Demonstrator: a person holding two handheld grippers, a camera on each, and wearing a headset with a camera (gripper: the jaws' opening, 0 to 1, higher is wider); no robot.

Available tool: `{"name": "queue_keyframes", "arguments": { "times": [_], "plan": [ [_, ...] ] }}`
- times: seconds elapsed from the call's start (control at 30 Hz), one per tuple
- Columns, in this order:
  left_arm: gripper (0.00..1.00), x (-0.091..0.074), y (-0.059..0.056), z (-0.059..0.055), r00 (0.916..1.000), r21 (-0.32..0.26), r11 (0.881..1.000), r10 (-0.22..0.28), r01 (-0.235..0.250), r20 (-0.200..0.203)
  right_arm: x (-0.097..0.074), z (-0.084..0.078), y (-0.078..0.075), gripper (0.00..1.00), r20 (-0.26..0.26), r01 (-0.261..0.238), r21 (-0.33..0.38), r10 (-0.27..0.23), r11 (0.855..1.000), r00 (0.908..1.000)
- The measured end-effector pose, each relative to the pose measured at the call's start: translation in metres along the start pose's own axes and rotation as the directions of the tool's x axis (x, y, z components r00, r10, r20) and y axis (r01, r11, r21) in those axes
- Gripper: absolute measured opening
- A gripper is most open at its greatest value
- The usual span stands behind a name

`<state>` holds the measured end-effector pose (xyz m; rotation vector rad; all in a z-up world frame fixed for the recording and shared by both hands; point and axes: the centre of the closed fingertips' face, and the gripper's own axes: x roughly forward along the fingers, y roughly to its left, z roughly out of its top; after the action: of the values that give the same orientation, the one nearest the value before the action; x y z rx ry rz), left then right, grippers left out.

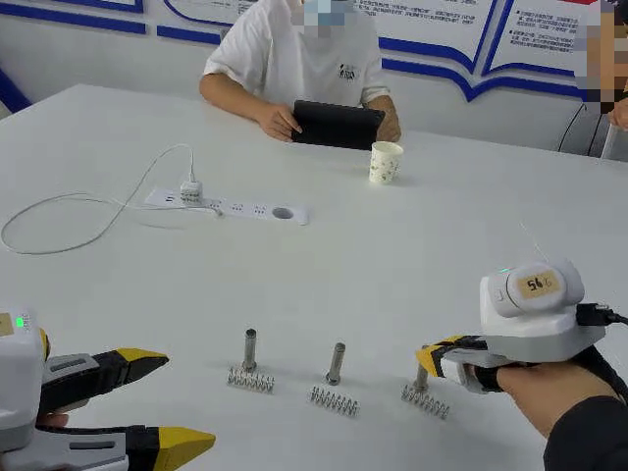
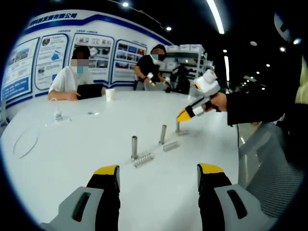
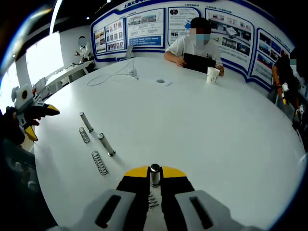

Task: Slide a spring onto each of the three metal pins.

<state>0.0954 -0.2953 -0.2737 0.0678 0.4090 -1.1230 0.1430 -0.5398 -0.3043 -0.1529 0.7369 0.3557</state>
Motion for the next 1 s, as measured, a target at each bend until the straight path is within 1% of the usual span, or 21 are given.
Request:
{"name": "queue_keyframes", "arguments": {
  "times": [0.47, 0.67, 1.0],
  "plan": [
    [0.66, -0.0007, -0.0013, 0.0017, 1.0, 0.004, 1.0, -0.001, 0.001, 0.001, -0.0017, -0.0017, 0.0028, 0.09, 0.0, -0.003, 0.0, 0.003, 1.0, 1.0],
    [0.66, -0.0003, -0.0011, 0.0017, 1.0, 0.006, 1.0, -0.002, 0.002, 0.002, -0.0012, -0.0008, 0.0041, 0.09, 0.004, -0.007, -0.017, 0.007, 1.0, 1.0],
    [0.66, 0.0015, -0.0019, 0.0015, 1.0, 0.007, 1.0, -0.007, 0.007, 0.0, -0.002, -0.0012, 0.0055, 0.13, 0.013, -0.013, -0.03, 0.014, 0.999, 0.9998]
  ]
}}
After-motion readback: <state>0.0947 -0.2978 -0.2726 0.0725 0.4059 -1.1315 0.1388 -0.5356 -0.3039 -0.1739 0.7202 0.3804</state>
